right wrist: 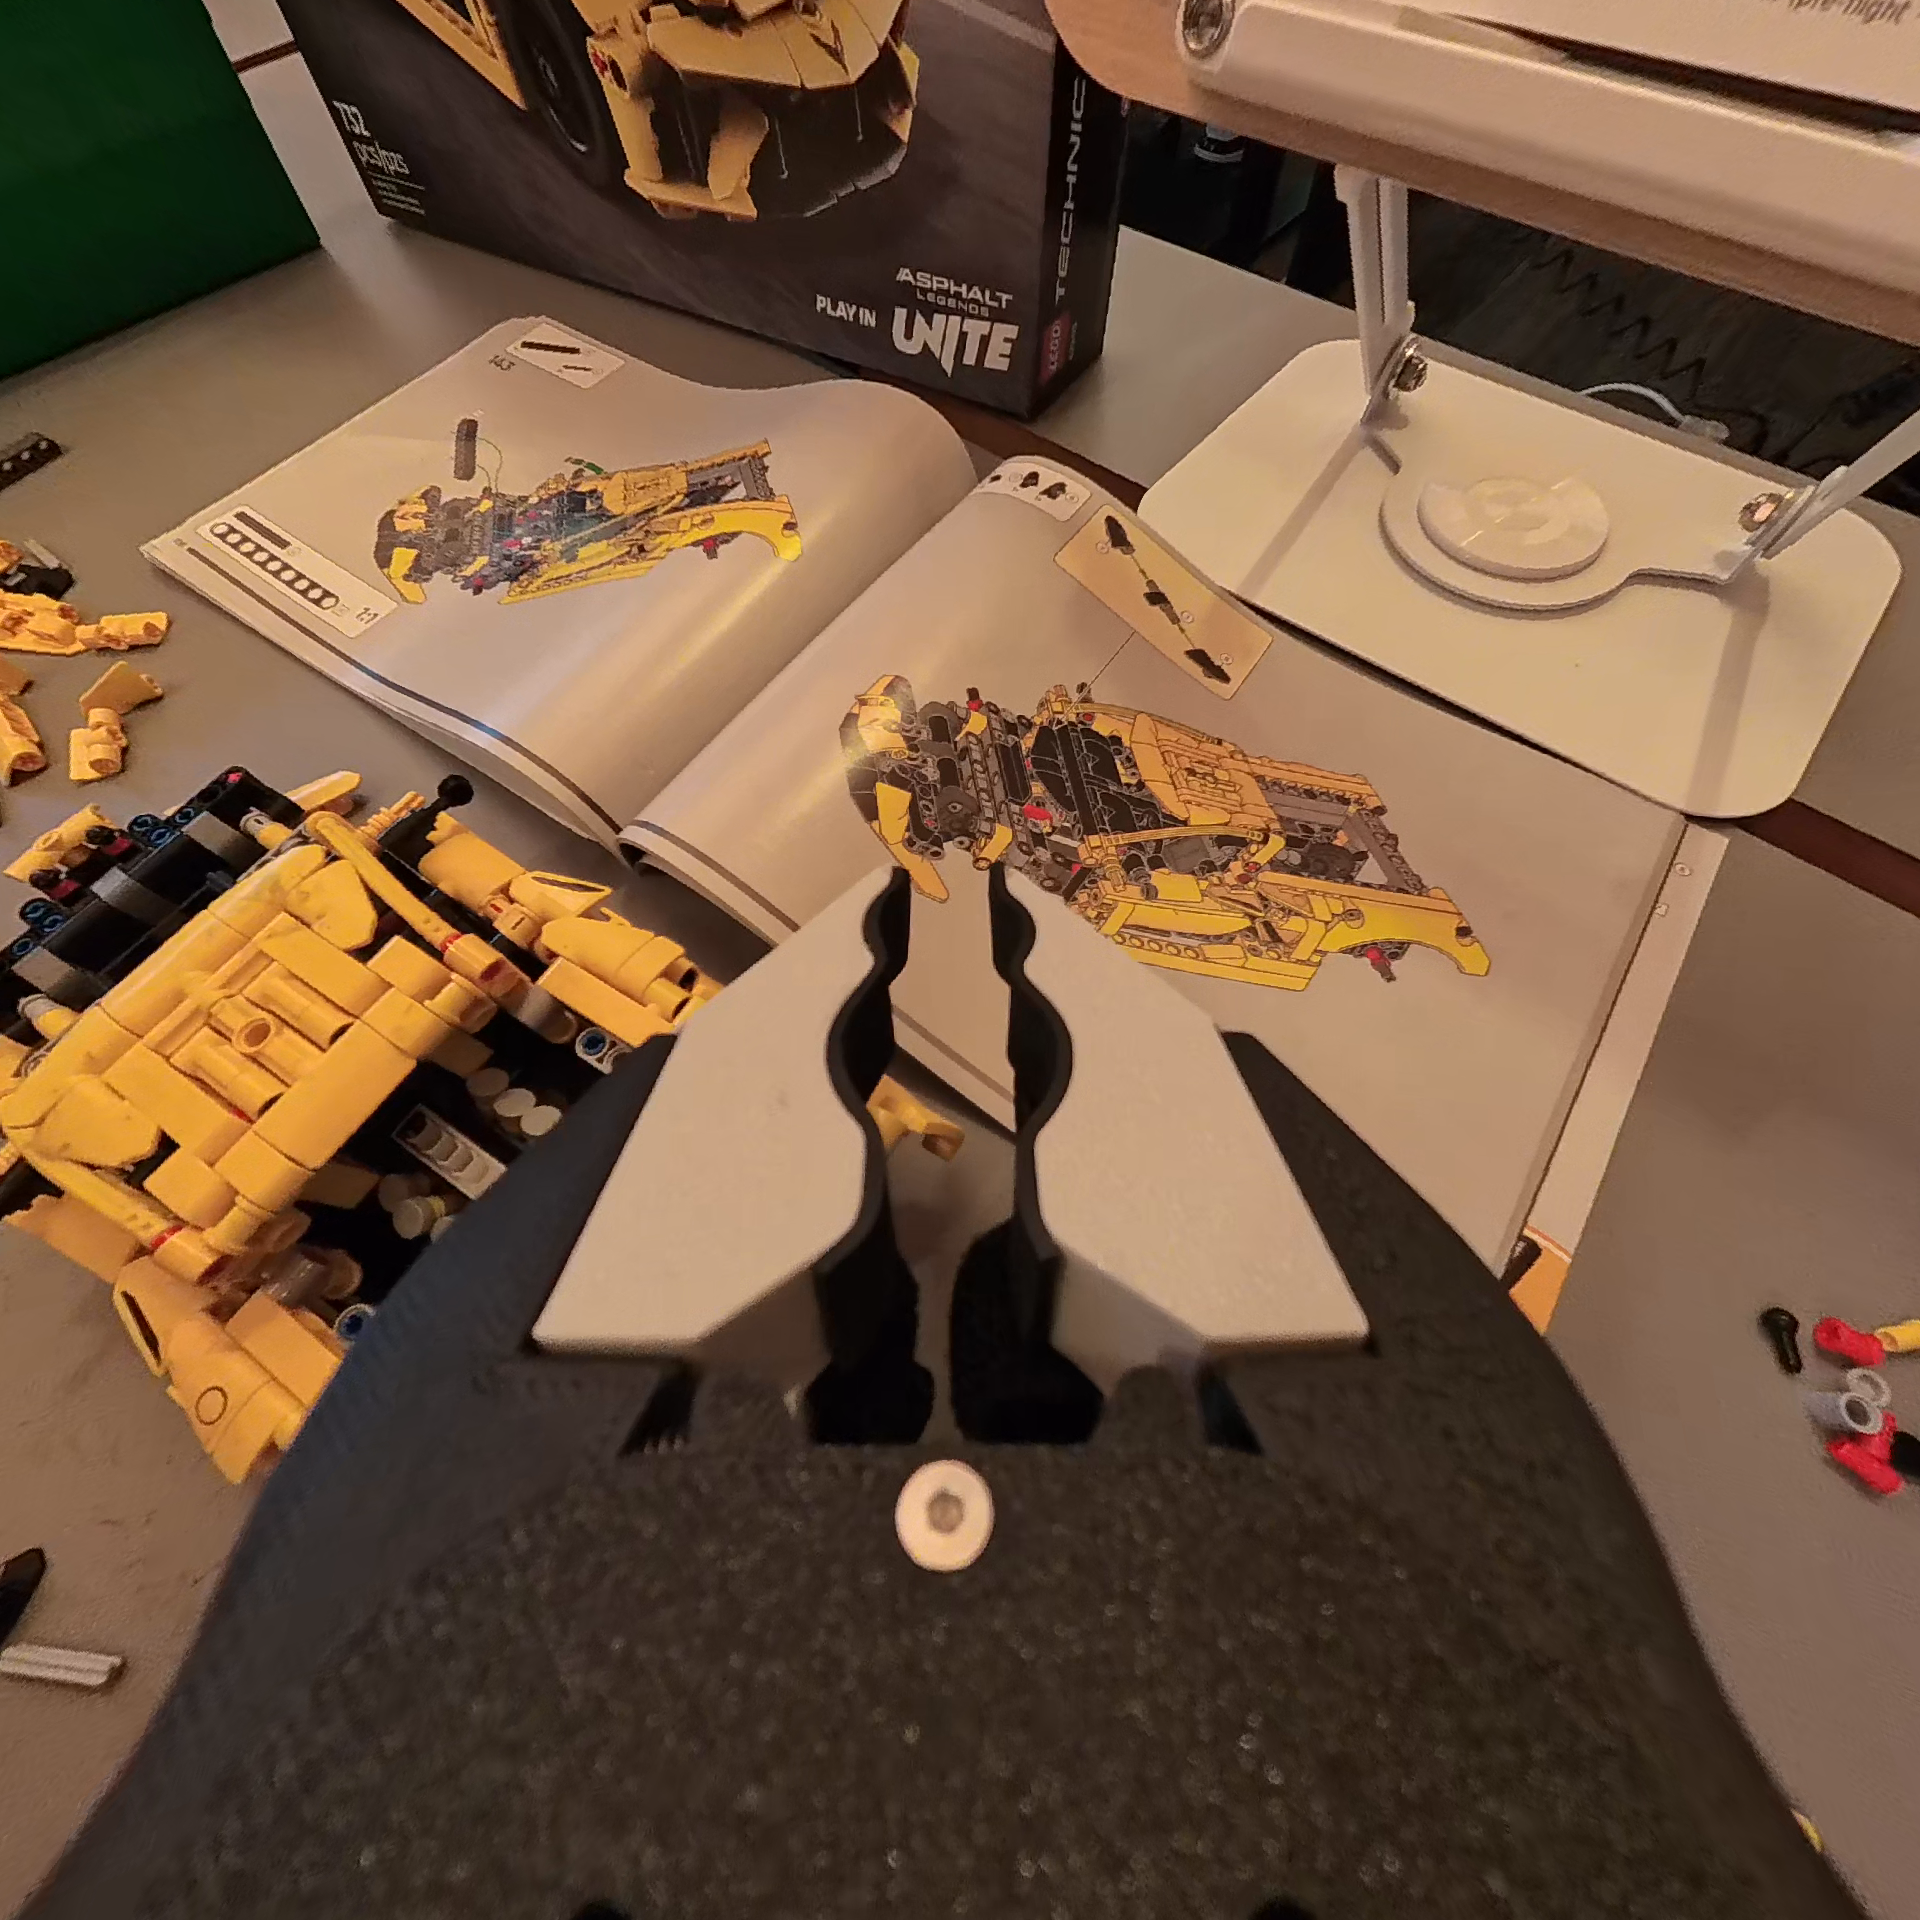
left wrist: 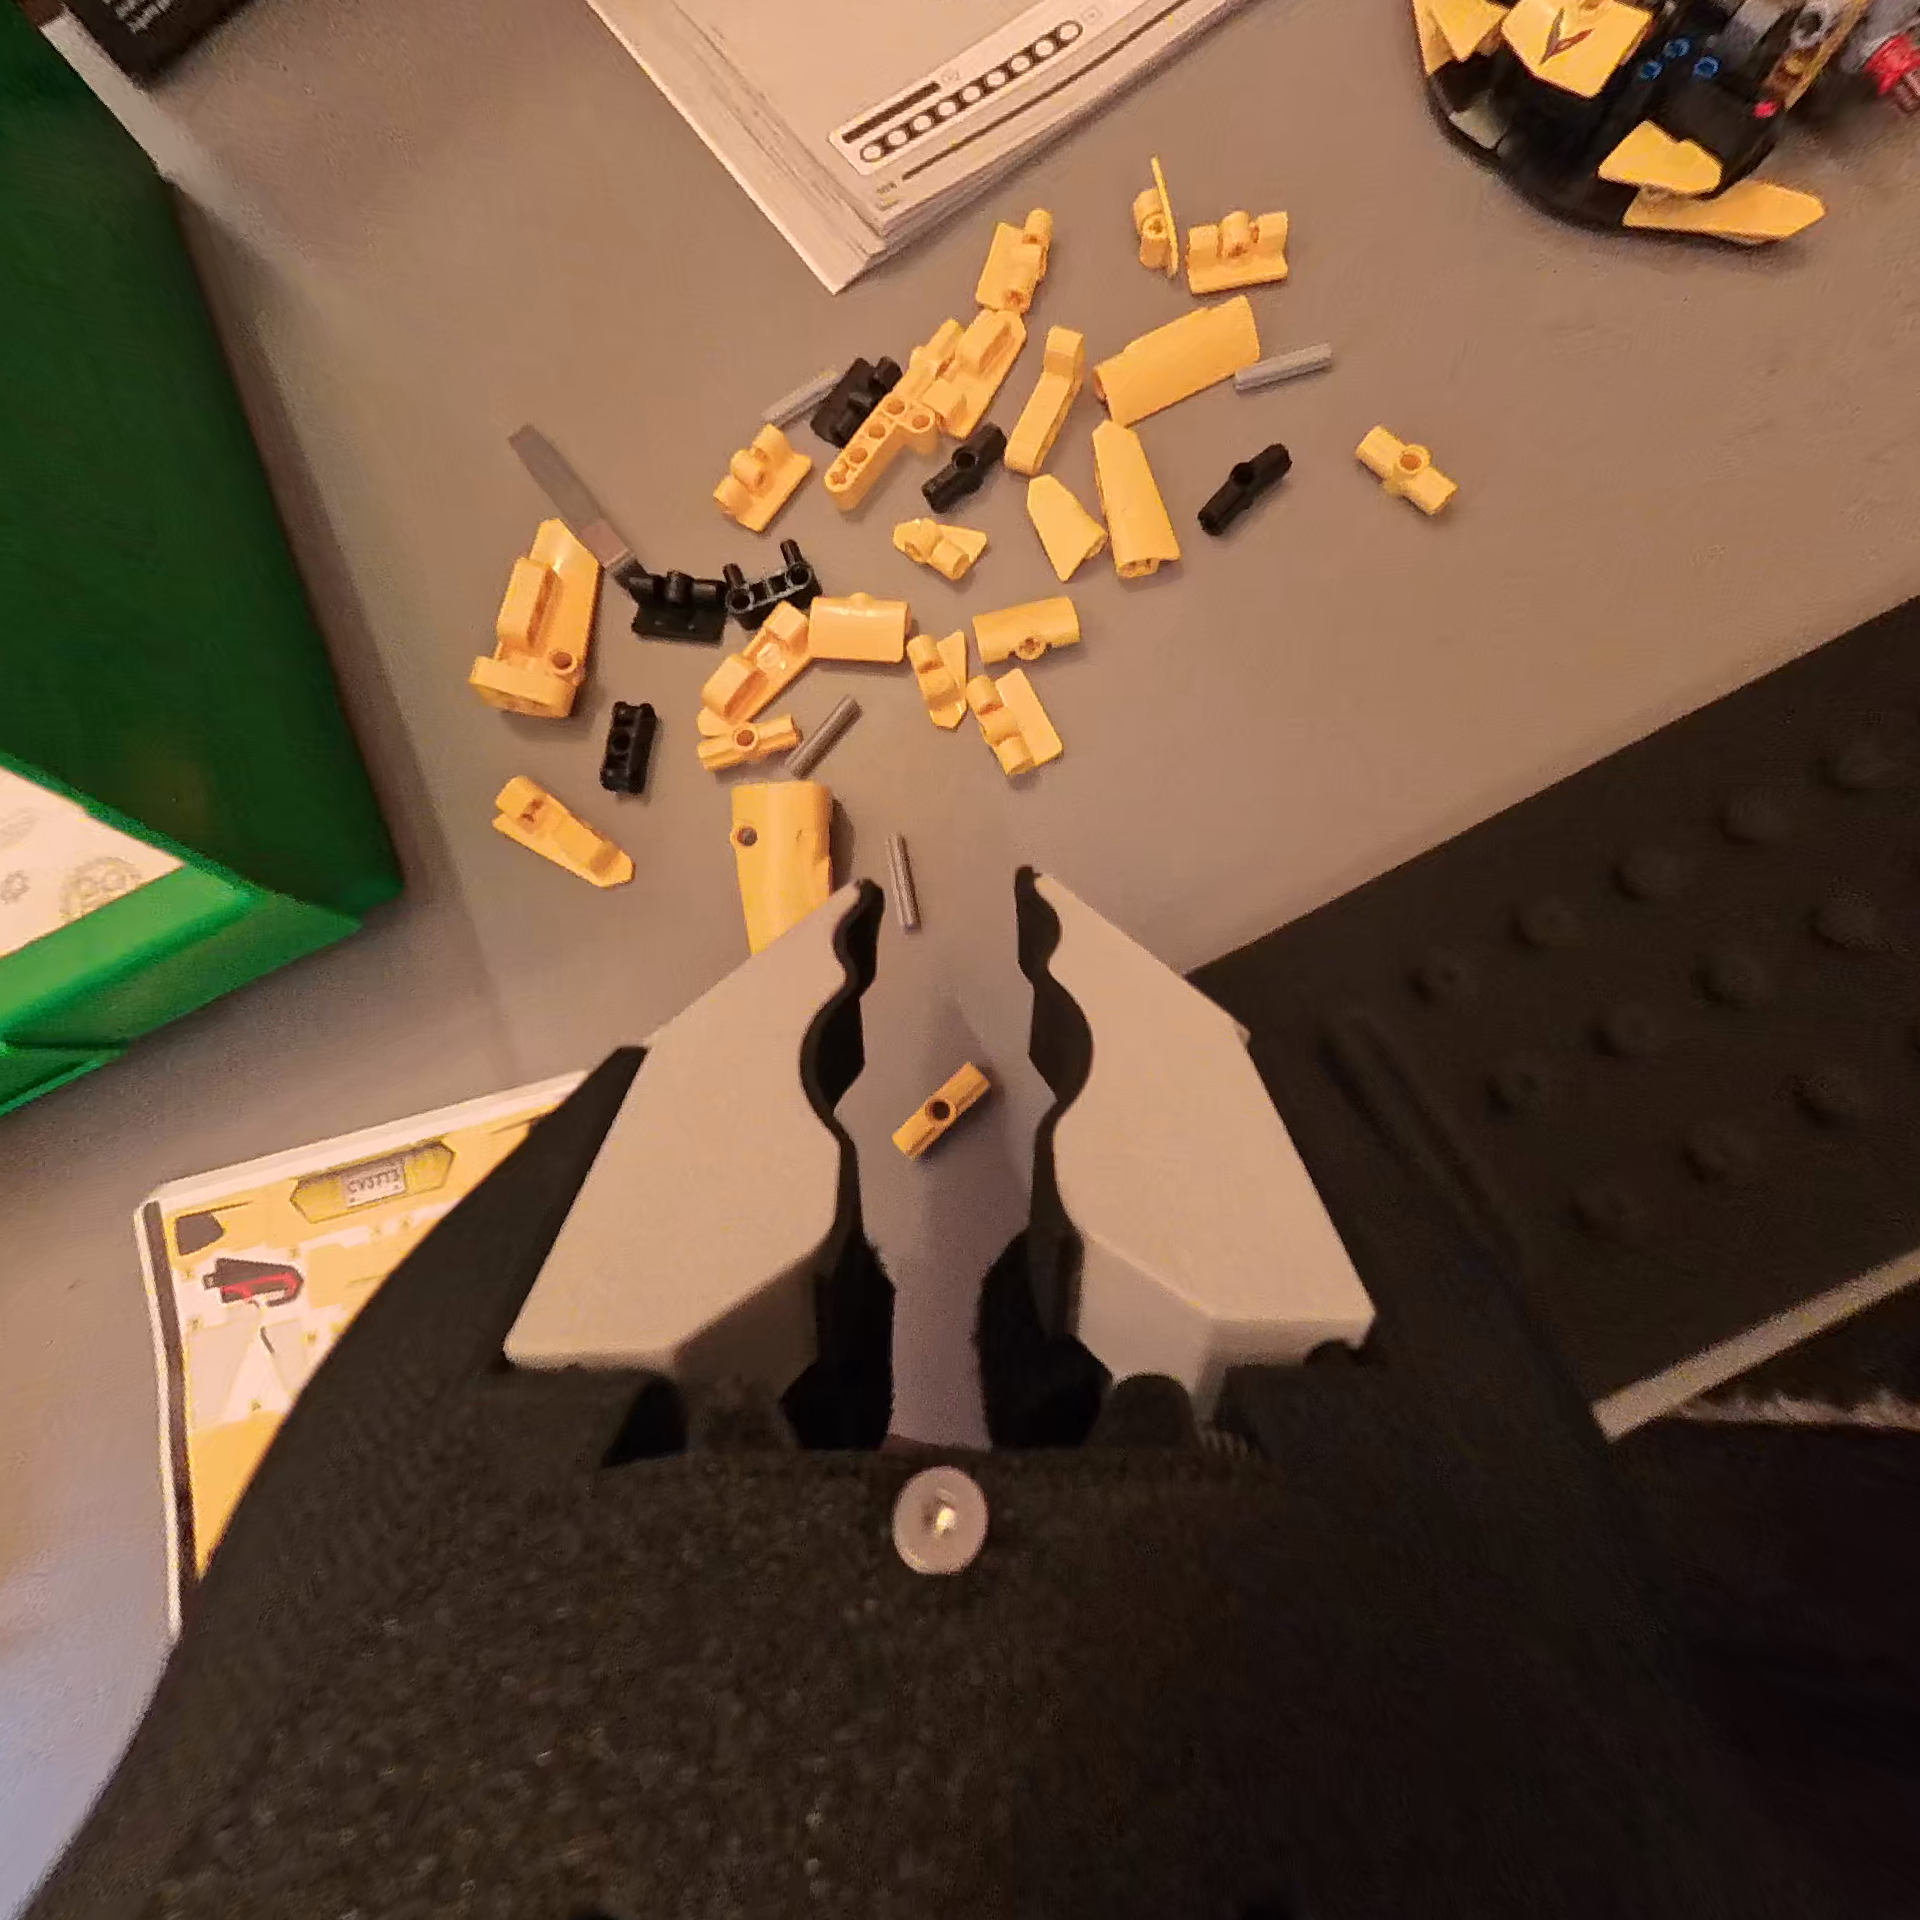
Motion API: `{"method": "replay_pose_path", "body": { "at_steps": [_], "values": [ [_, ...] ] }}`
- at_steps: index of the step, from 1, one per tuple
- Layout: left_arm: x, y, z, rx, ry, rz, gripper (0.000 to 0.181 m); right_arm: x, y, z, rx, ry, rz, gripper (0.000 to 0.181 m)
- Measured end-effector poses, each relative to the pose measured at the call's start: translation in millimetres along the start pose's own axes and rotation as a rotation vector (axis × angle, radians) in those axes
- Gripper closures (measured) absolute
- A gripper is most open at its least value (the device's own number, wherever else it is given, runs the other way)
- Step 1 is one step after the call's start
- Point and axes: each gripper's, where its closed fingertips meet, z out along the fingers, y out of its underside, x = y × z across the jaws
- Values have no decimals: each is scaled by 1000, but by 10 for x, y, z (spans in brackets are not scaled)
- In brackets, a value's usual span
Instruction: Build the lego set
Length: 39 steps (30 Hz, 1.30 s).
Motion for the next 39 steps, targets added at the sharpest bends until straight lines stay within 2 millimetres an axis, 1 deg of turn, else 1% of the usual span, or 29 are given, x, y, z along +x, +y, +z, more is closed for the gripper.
{"method": "replay_pose_path", "body": {
  "at_steps": [4,10,12,15,22,27,30,39],
  "values": [
    [-47,166,-71,-63,-1,3,155,0,2,0,-1,0,0,167],
    [-242,307,-235,-78,-38,-51,159,-9,3,3,-4,-3,-2,167],
    [-259,345,-279,-82,-27,-73,159,-13,3,4,-4,-3,-4,167],
    [-215,414,-310,-108,2,-74,159,-16,10,9,-7,-5,-4,167],
    [-63,478,-238,-158,65,-40,159,-5,8,7,-6,1,-5,167],
    [-22,479,-198,-165,82,-35,157,-3,5,3,-4,0,-4,167],
    [-19,464,-183,-161,80,-29,157,-7,12,7,-8,-2,-3,167],
    [-45,533,-129,-186,73,-26,156,-9,24,15,-13,-3,-4,167]
  ]
}}
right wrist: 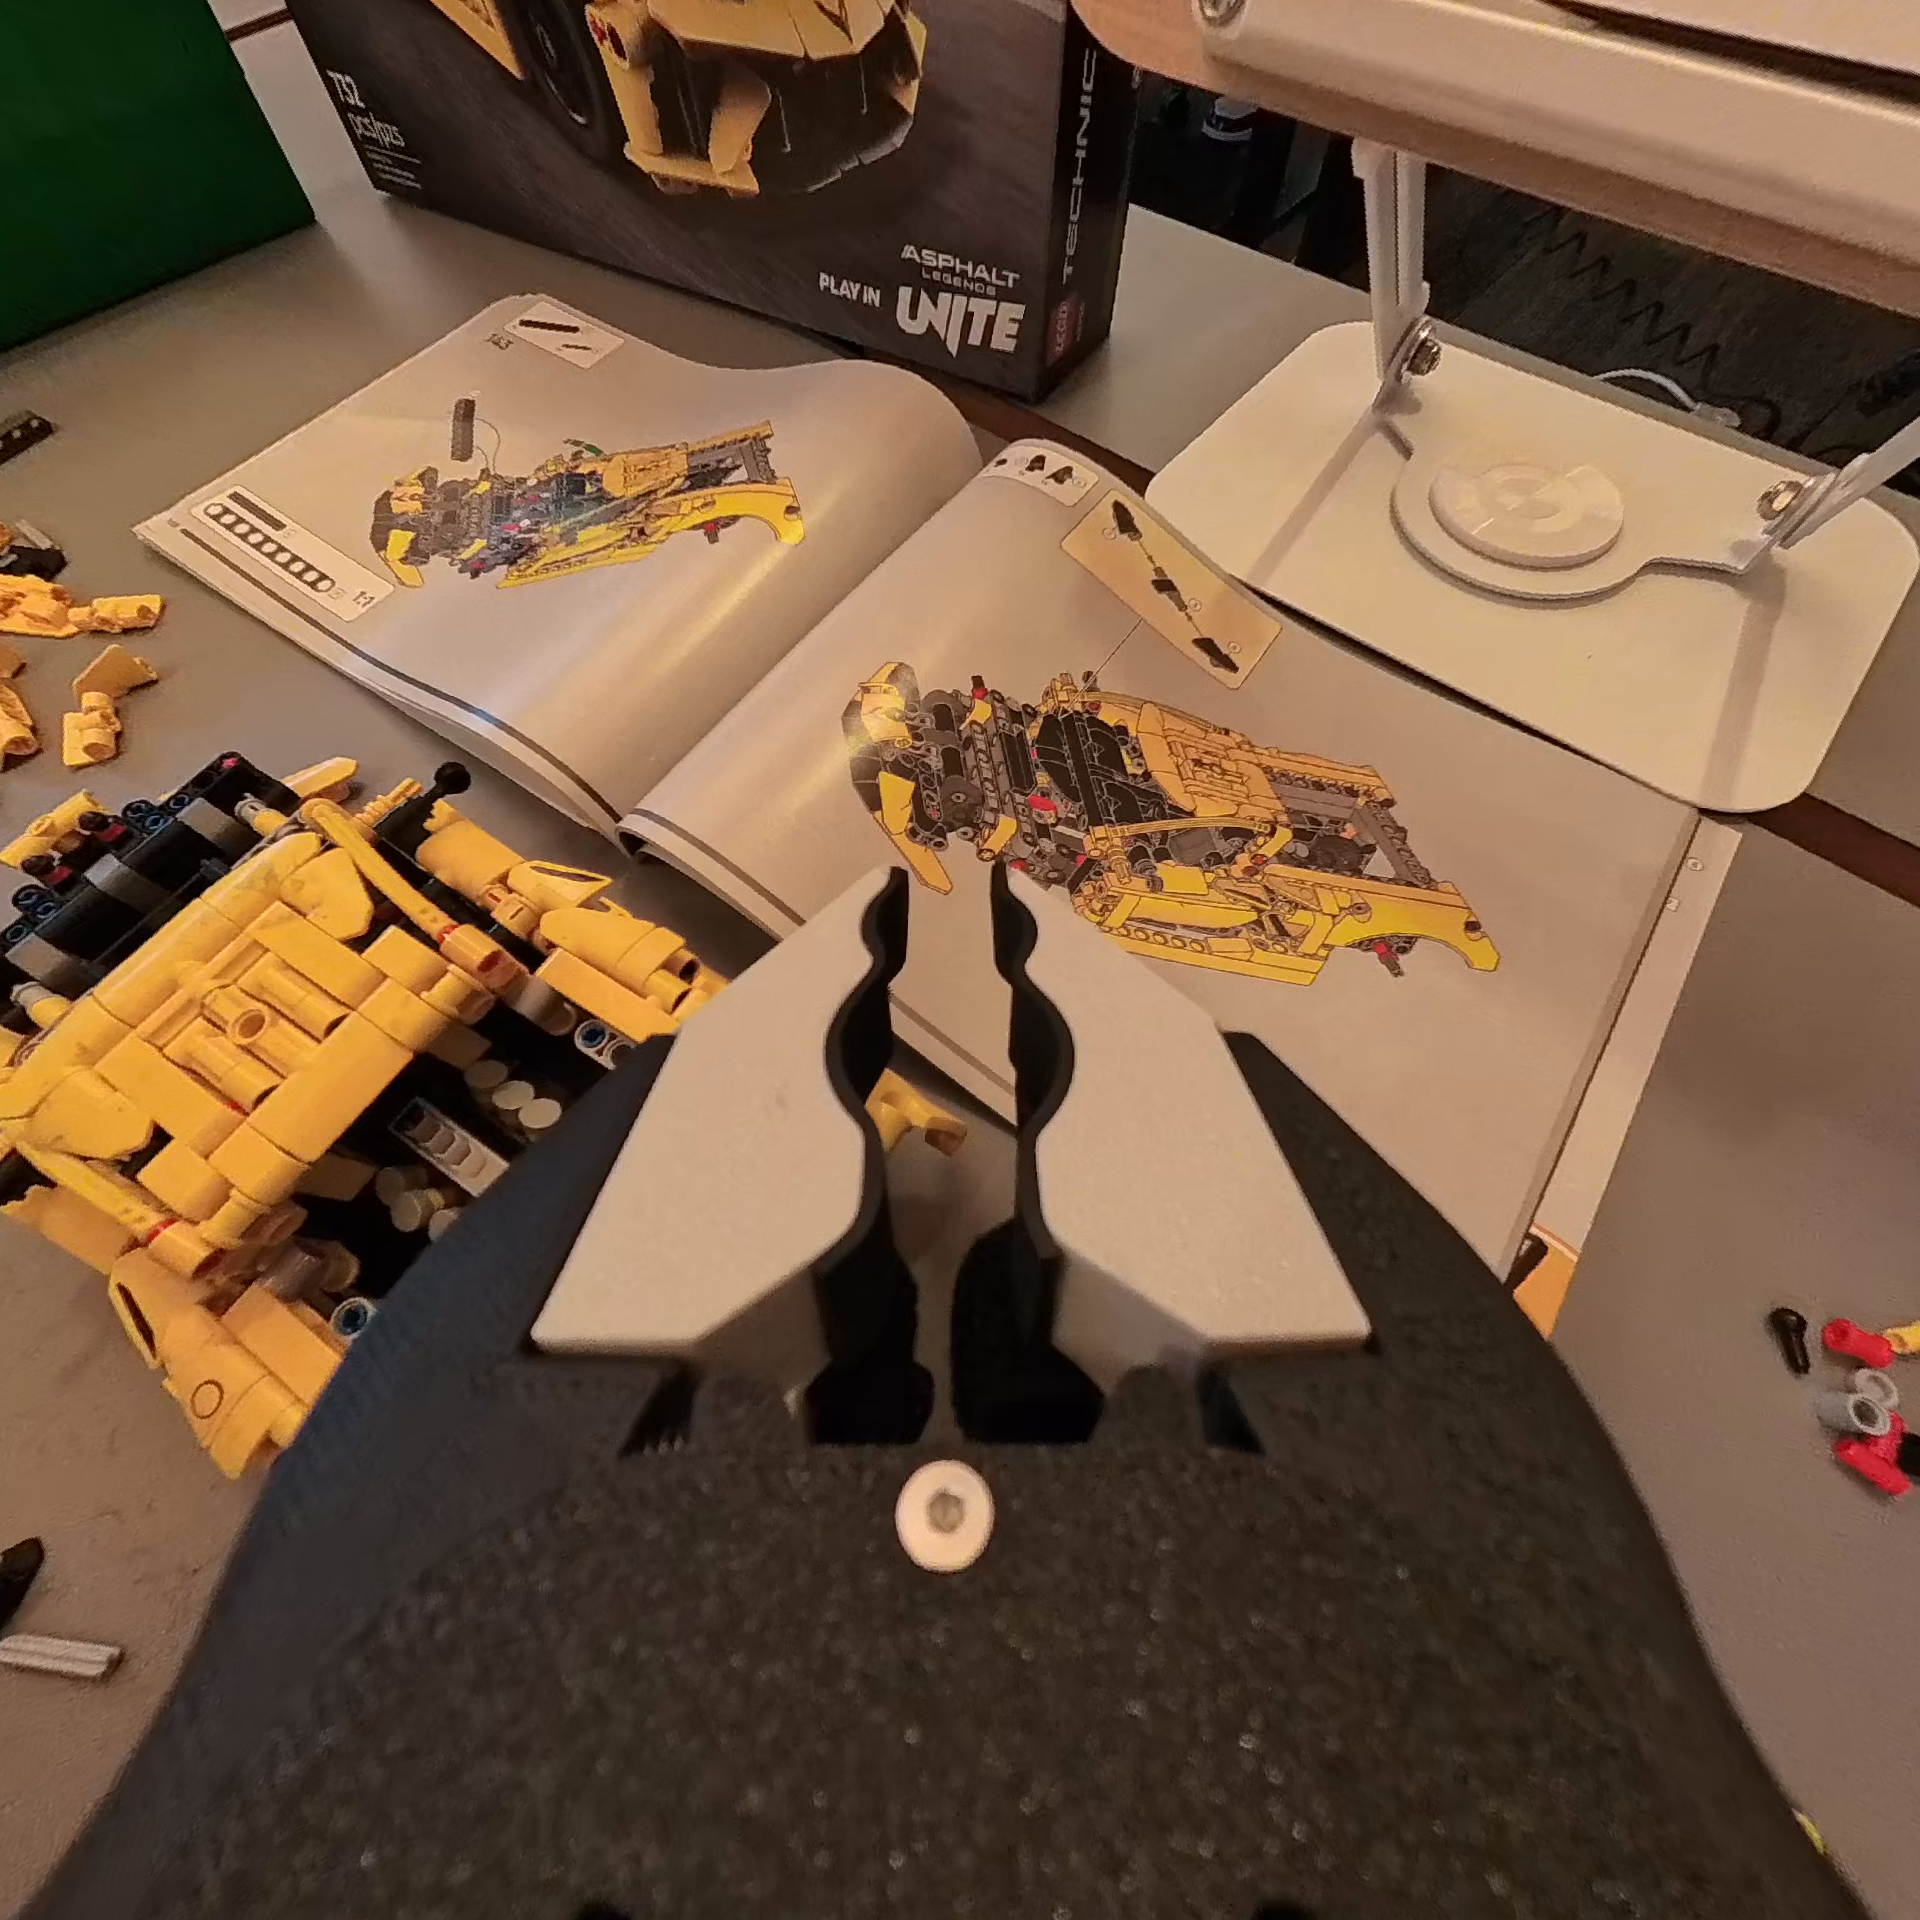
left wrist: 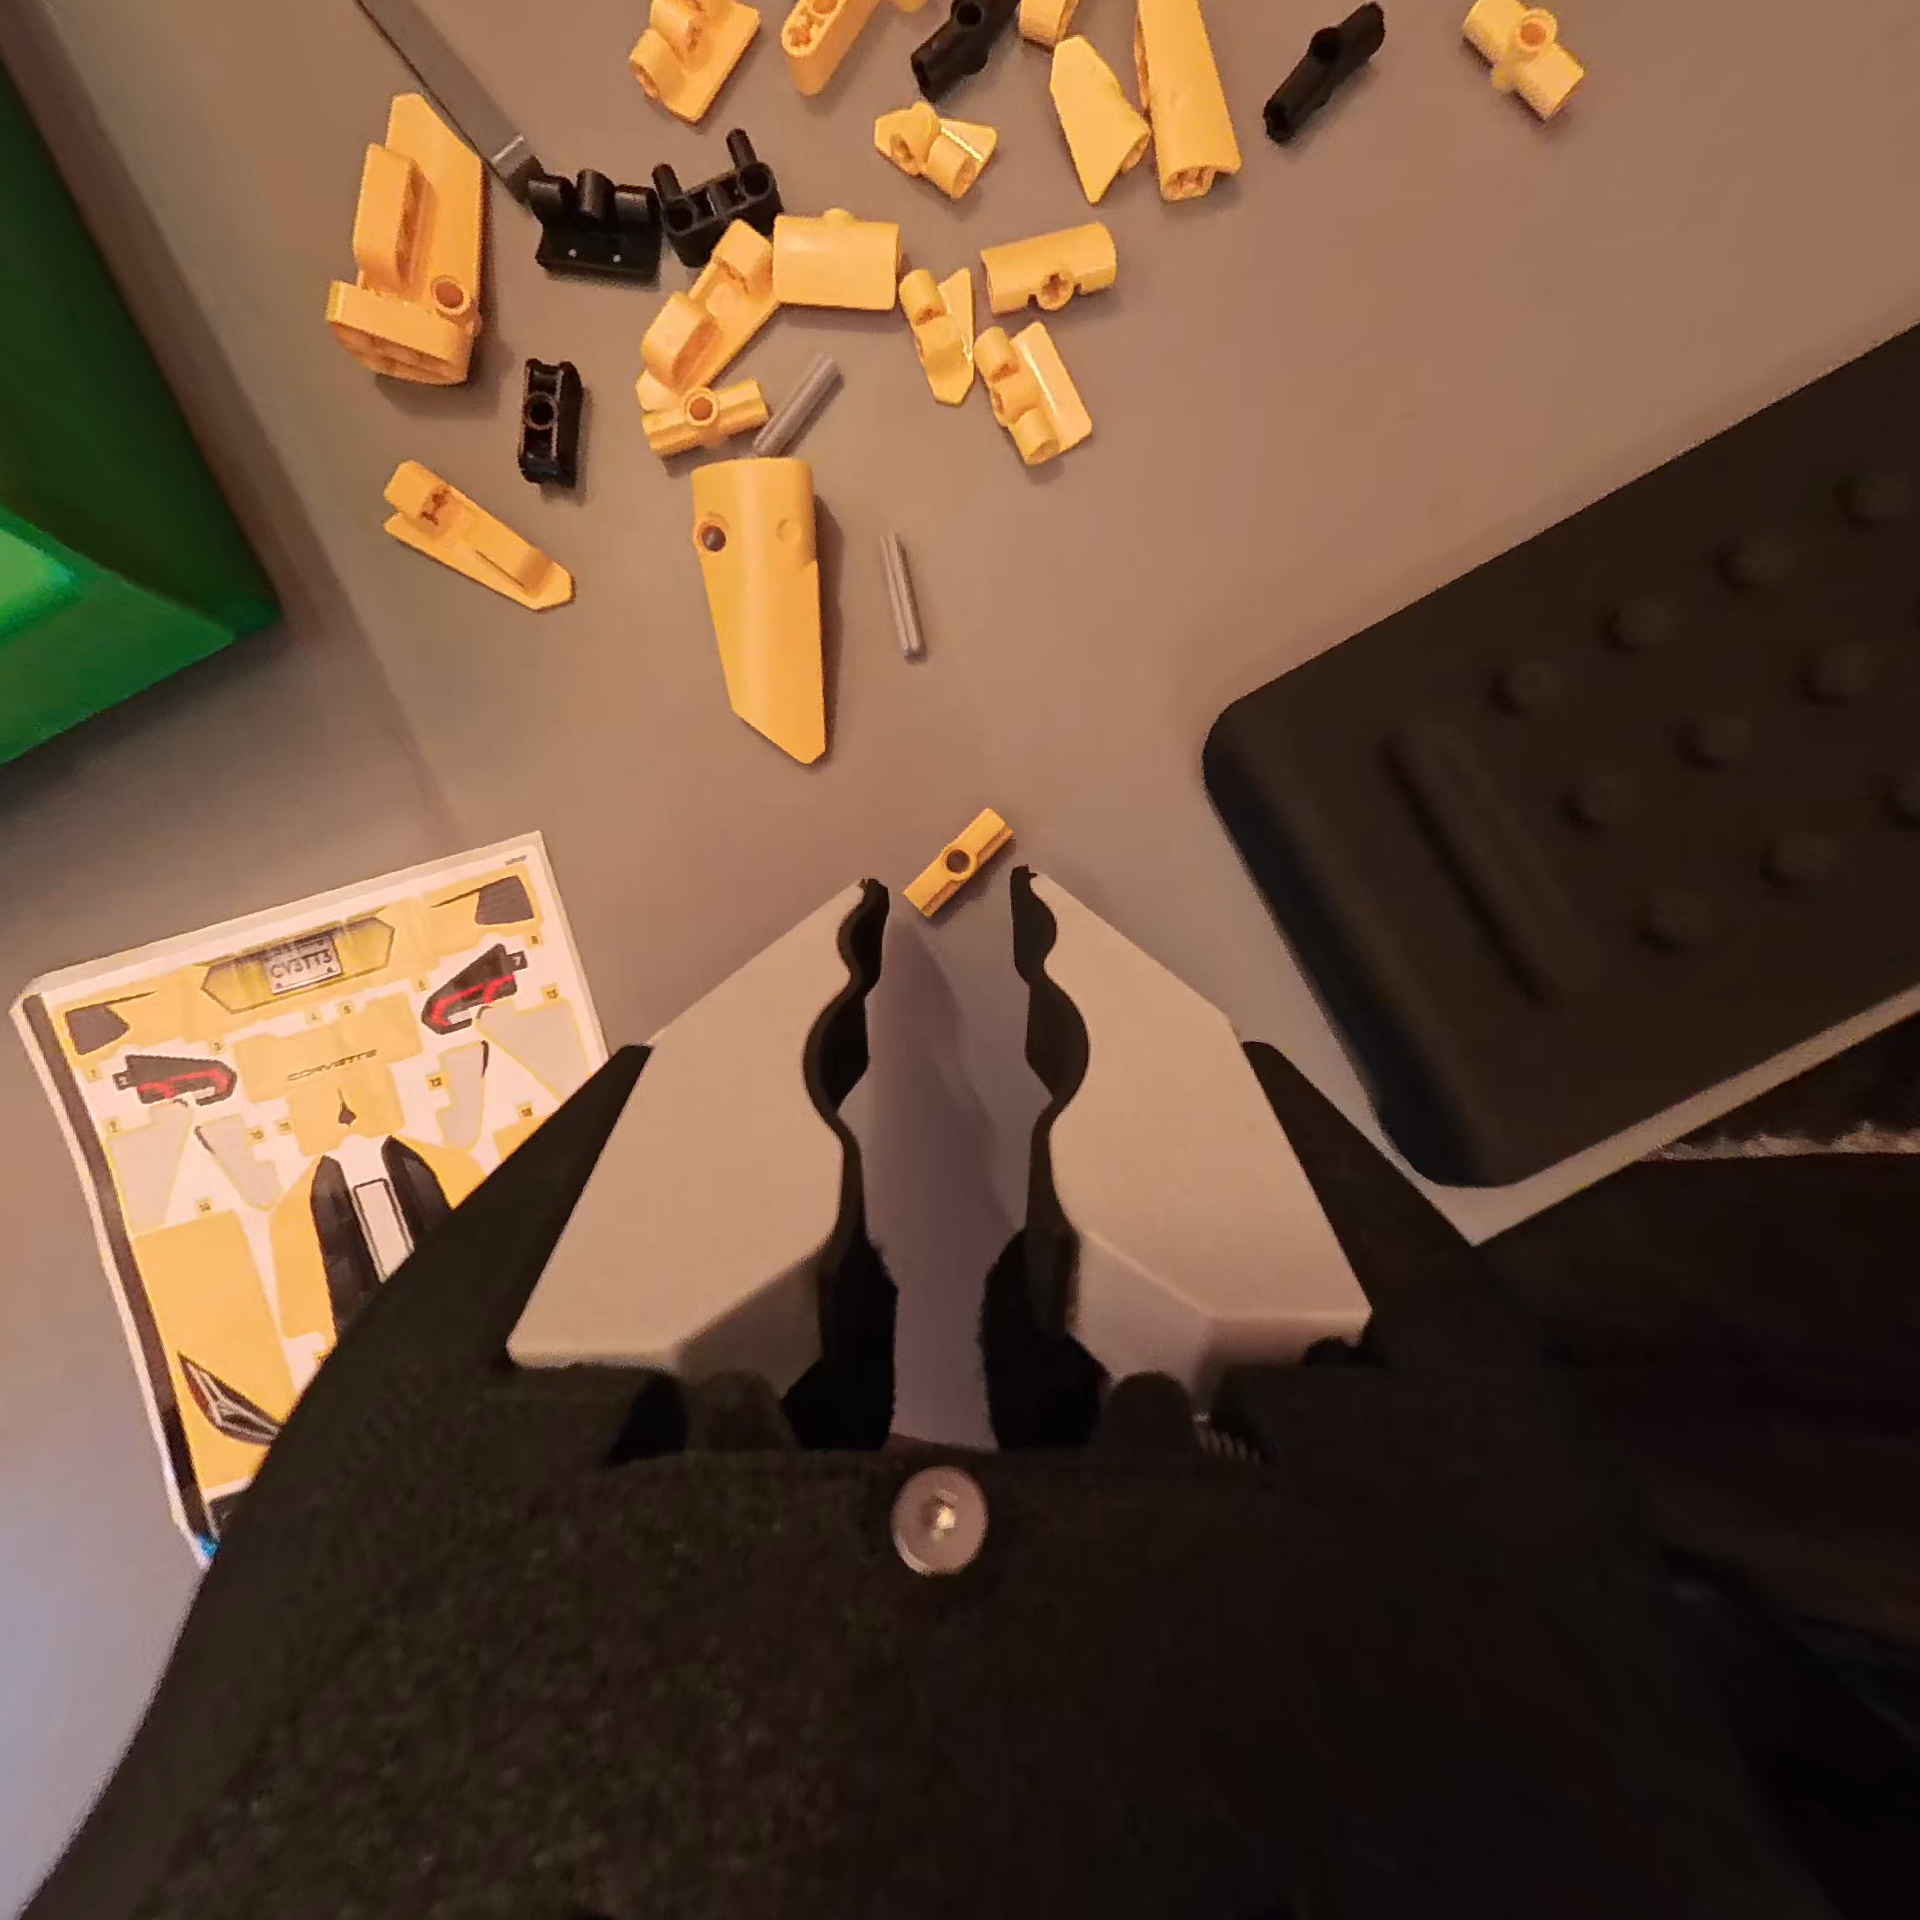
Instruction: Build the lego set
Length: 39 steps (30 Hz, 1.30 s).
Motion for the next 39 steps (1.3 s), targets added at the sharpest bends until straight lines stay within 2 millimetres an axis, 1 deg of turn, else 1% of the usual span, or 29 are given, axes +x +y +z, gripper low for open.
{"method": "replay_pose_path", "body": {
  "at_steps": [11,25,39],
  "values": [
    [8,13,55,-14,1,8,157,-9,11,7,-6,-2,-4,166],
    [154,-46,116,-15,56,19,157,-21,23,15,-14,-4,-13,166],
    [141,-94,108,3,43,24,158,-24,26,14,-15,-3,-16,166]
  ]
}}
